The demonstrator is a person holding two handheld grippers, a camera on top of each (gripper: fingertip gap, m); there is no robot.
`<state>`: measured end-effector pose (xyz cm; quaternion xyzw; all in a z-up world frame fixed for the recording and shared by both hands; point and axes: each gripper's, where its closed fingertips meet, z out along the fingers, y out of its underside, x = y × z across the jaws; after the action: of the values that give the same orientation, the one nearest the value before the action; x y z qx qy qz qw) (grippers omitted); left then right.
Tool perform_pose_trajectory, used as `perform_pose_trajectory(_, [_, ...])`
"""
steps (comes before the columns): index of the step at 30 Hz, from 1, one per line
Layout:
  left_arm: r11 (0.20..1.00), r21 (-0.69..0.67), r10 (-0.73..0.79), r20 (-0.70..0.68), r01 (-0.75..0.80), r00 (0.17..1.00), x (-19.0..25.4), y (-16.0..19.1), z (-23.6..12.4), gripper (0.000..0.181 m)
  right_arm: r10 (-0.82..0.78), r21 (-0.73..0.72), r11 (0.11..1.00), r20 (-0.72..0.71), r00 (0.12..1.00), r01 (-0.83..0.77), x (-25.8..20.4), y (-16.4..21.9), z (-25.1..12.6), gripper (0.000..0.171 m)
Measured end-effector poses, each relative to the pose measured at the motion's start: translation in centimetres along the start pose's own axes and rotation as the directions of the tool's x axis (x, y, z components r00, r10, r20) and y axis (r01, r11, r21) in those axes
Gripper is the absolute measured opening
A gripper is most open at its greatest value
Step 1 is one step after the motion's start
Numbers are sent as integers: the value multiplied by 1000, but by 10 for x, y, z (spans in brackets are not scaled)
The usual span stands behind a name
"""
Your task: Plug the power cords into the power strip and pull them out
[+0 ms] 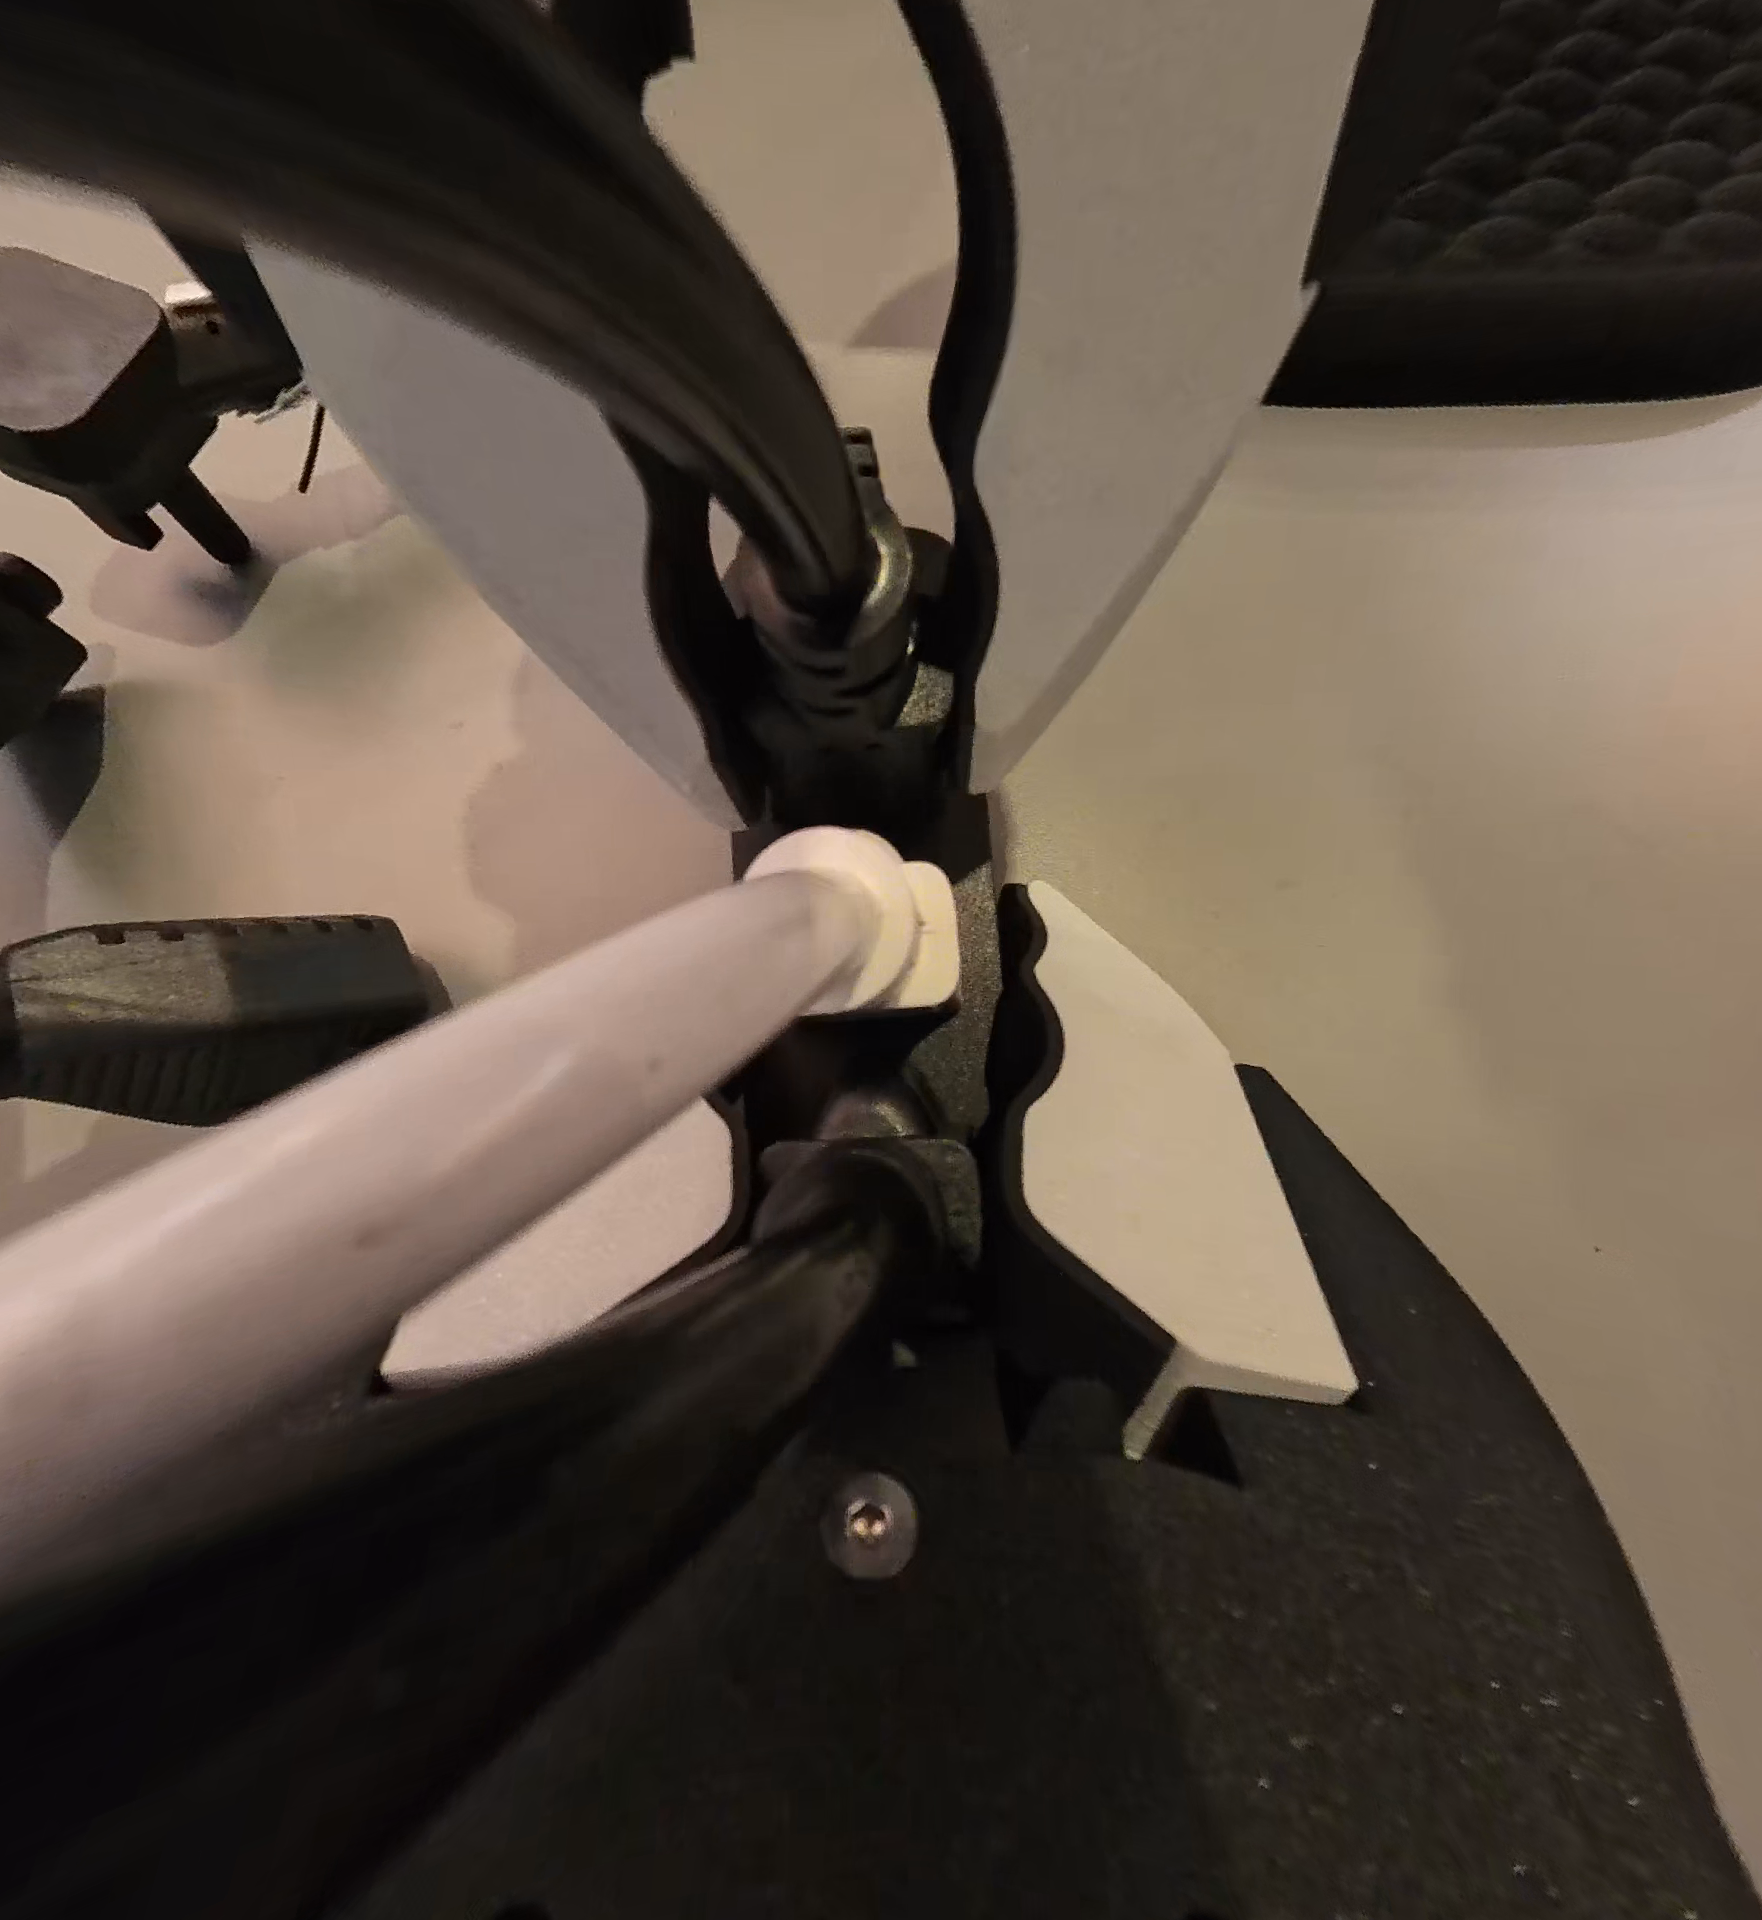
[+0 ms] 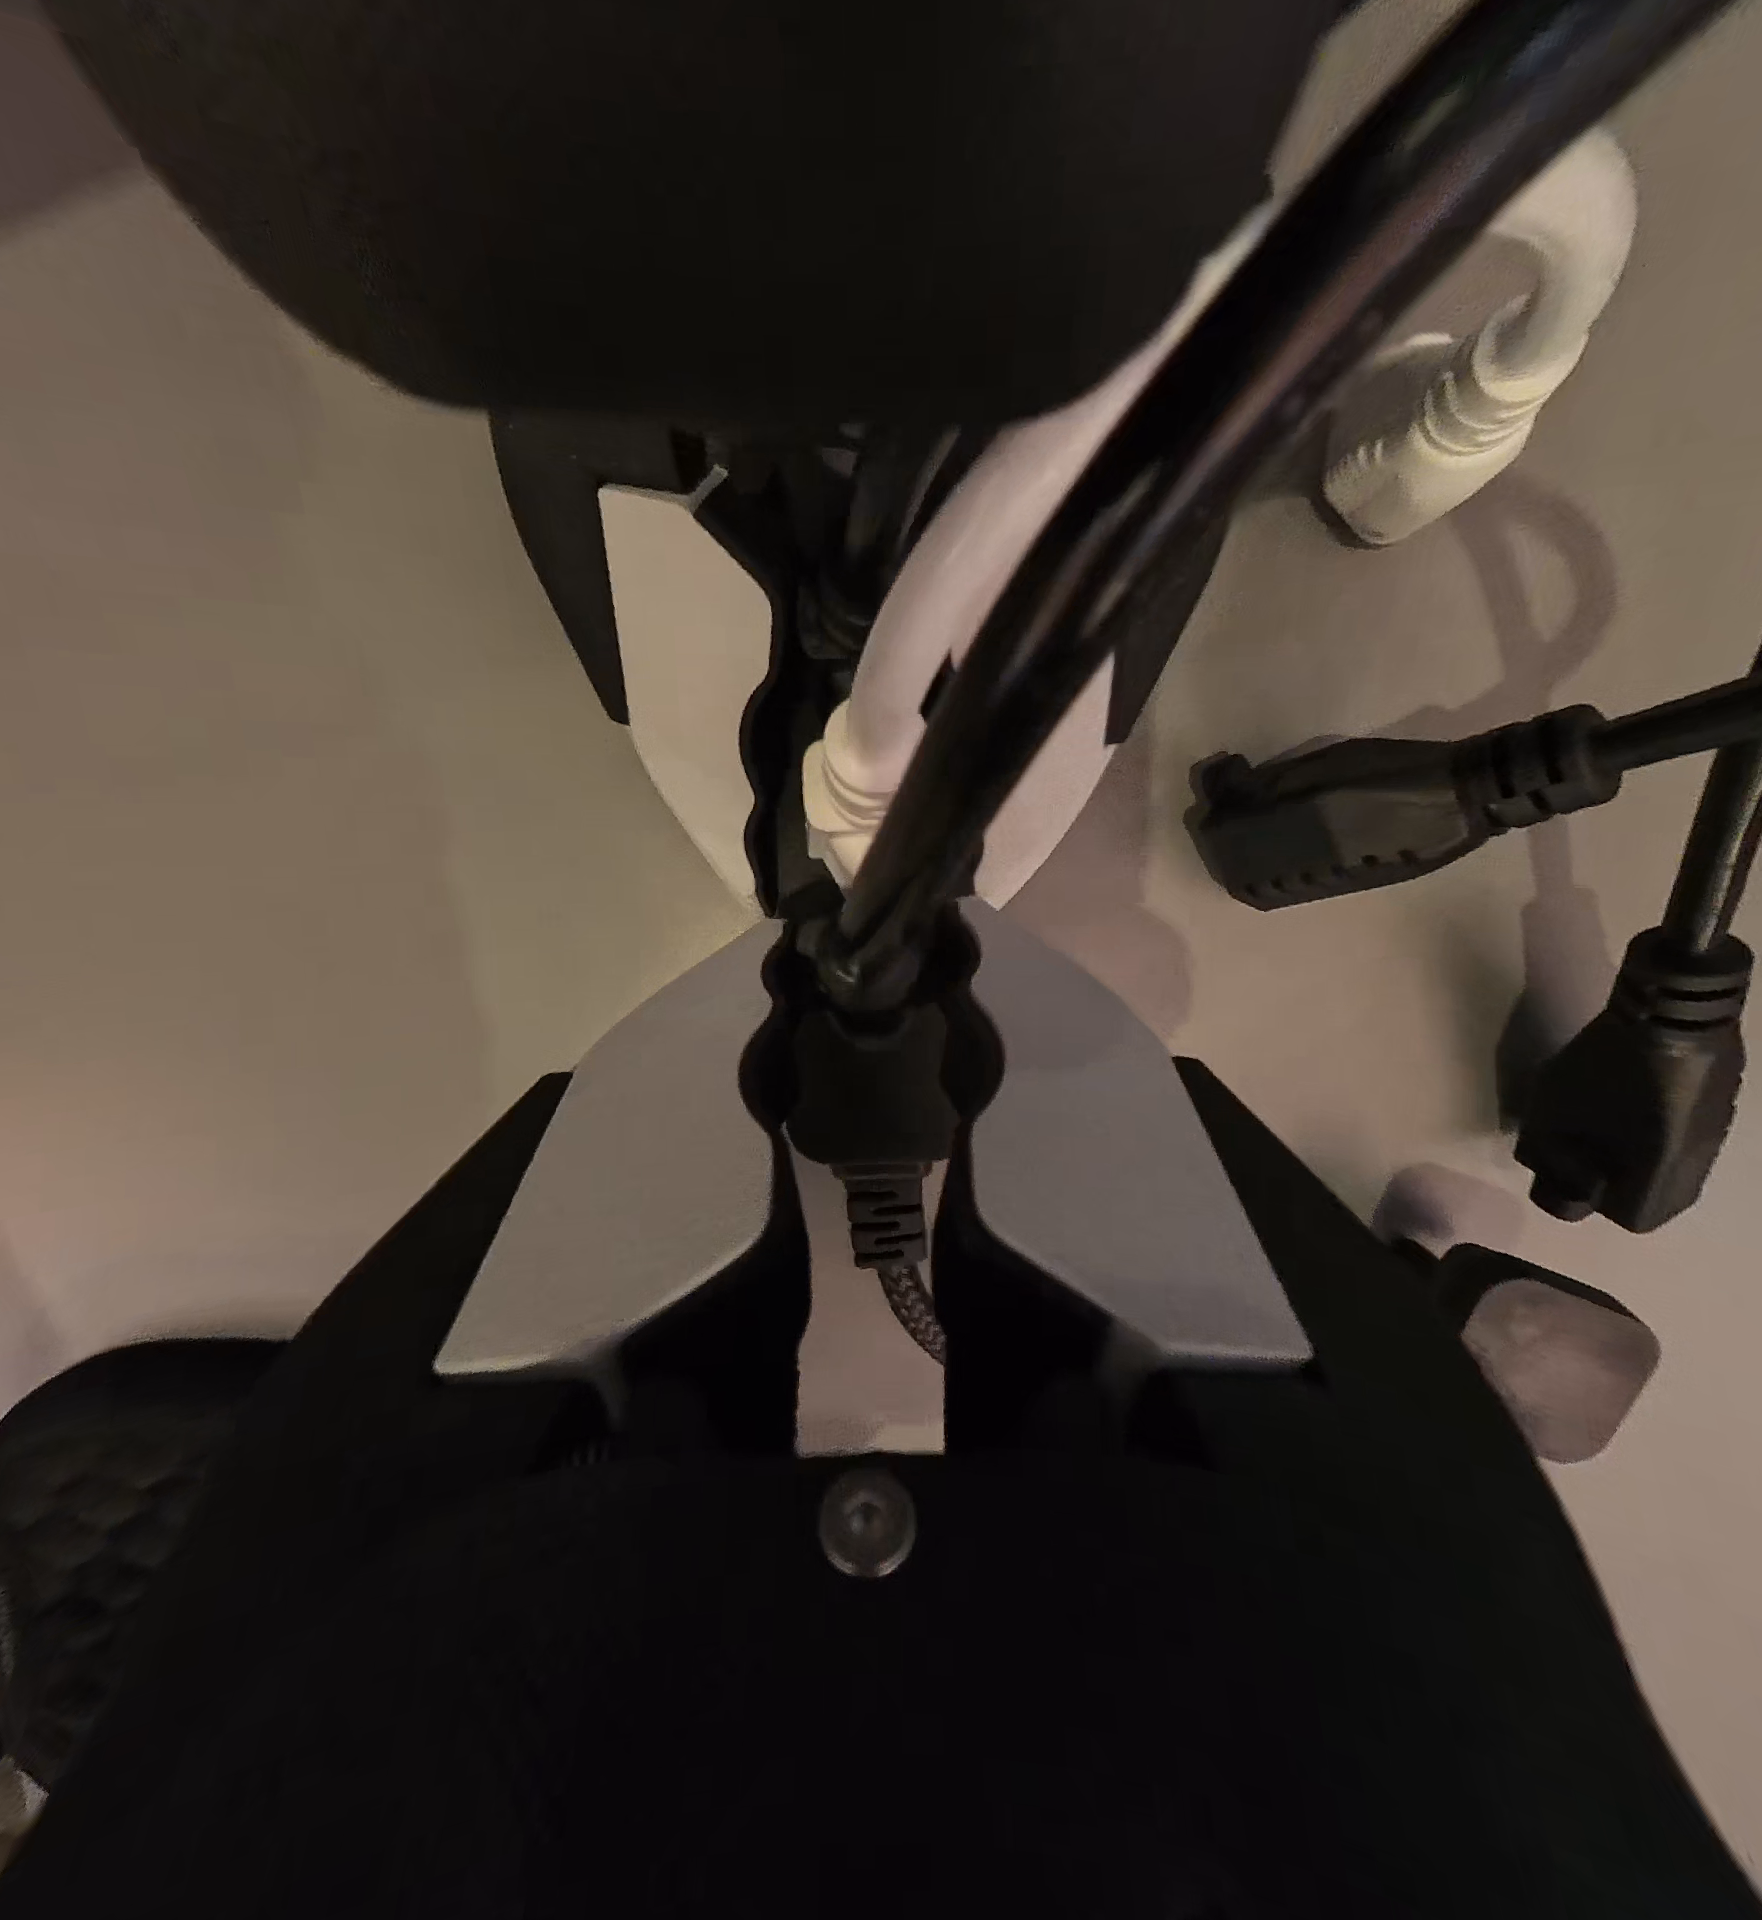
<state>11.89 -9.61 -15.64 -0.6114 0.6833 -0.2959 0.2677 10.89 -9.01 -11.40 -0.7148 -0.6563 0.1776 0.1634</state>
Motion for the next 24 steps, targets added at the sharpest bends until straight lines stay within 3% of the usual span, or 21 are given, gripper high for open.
perform_pose_trajectory(1, [1000,0,1,-1,-1,1000,0,0,0,49,12,12,1000,10,1000,-12,0,0,0,24])
perform_pose_trajectory(11, [1000,-1,-3,-10,3,1000,1,-1,1,49,-56,-87,995,-8,998,55,-1,4,-1,24])
perform_pose_trajectory(24, [1000,-13,11,-26,-12,1000,2,0,1,46,35,34,999,-151,988,-30,1,15,11,29])
